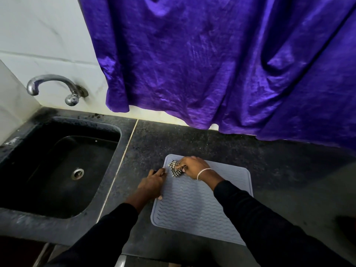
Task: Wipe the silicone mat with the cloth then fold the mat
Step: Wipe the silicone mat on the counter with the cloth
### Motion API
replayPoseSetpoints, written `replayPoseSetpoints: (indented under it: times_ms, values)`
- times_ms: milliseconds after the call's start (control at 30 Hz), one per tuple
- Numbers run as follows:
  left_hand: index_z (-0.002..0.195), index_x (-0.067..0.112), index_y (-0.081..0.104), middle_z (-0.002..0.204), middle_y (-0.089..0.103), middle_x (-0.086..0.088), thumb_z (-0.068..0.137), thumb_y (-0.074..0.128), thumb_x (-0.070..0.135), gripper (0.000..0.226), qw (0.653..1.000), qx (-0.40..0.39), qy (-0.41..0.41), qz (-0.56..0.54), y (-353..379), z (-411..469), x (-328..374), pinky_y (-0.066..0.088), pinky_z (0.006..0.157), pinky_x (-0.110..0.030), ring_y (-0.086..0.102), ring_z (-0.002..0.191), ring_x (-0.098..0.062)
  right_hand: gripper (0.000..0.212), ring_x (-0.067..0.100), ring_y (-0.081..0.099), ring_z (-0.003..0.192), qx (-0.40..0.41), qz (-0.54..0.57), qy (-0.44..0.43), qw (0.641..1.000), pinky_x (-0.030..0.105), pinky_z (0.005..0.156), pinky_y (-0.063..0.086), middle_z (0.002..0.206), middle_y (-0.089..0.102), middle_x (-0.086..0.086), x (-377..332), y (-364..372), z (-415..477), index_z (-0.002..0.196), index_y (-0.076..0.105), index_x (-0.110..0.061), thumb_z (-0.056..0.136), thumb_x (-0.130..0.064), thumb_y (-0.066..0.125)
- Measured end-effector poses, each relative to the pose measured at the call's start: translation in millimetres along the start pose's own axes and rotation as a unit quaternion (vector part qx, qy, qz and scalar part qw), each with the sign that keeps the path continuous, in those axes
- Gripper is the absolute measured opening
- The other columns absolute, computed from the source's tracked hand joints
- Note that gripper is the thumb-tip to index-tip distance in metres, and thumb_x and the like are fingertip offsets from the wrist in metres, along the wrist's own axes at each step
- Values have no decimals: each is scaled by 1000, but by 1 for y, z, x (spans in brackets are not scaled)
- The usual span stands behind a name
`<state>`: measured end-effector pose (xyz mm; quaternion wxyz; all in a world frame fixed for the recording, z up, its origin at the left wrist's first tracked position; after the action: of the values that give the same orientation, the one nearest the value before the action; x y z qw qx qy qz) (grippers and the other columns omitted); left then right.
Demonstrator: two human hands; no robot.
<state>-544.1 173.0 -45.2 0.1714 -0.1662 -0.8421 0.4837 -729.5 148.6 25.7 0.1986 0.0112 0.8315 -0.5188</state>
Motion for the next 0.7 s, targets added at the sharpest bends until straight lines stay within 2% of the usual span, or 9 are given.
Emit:
replayPoseSetpoints:
  times_ms: [200, 267, 367, 467, 600, 700]
  values:
    - [159, 19, 21, 167, 8, 1, 82, 78, 24, 96, 1000, -6, -3, -5, -3, -4, 0, 48, 106, -53, 24, 143, -33, 48, 19, 54, 134, 5, -16, -1, 1000, 35, 111, 43, 147, 56, -7, 14, 20, -15, 134, 65, -35, 93, -12, 57]
    - [158, 19, 23, 167, 7, 2, 82, 78, 24, 94, 1000, -4, -7, -3, -3, -5, -1, 49, 104, -53, 23, 143, -33, 49, 18, 55, 133, -6, -17, 2, 1000, 32, 111, 43, 146, 57, -8, 23, 15, -19, 132, 67, -34, 91, -9, 57]
    - [158, 21, 24, 167, 7, 3, 84, 75, 25, 91, 1000, 1, -11, -2, -4, -5, -1, 51, 101, -54, 24, 142, -32, 42, 21, 59, 129, -19, -37, 27, 999, 32, 108, 47, 139, 63, -5, 28, 1, -17, 125, 71, -36, 90, -16, 62]
    - [158, 23, 23, 167, 7, 4, 81, 78, 26, 95, 1000, 1, -15, -6, -4, -5, -1, 51, 99, -53, 24, 142, -30, 39, 25, 61, 127, -22, -47, 33, 998, 35, 108, 49, 137, 65, -3, 18, -10, -7, 122, 71, -40, 90, -20, 63]
    - [159, 24, 18, 165, 10, 6, 77, 82, 29, 104, 1000, 10, -21, -8, -4, -8, 0, 53, 96, -52, 26, 140, -28, 42, 27, 62, 126, -33, -8, 8, 999, 39, 109, 49, 139, 65, 0, -9, -6, 7, 128, 70, -35, 93, -14, 60]
    - [156, 26, 27, 161, 16, 5, 73, 84, 31, 100, 1000, 4, -26, -13, -5, -9, 1, 53, 94, -51, 27, 139, -27, 41, 27, 66, 117, -15, 17, 11, 1000, 38, 103, 52, 133, 69, 1, -22, 4, 14, 130, 67, -37, 95, -16, 58]
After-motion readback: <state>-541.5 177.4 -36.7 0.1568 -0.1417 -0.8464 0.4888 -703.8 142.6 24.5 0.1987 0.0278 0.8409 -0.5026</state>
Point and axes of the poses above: each hand's wrist, its own z-axis towards the middle knuckle, its own y-axis out of the palm, x = y × z, the point moved 4 cm from there along z, towards the middle knuckle
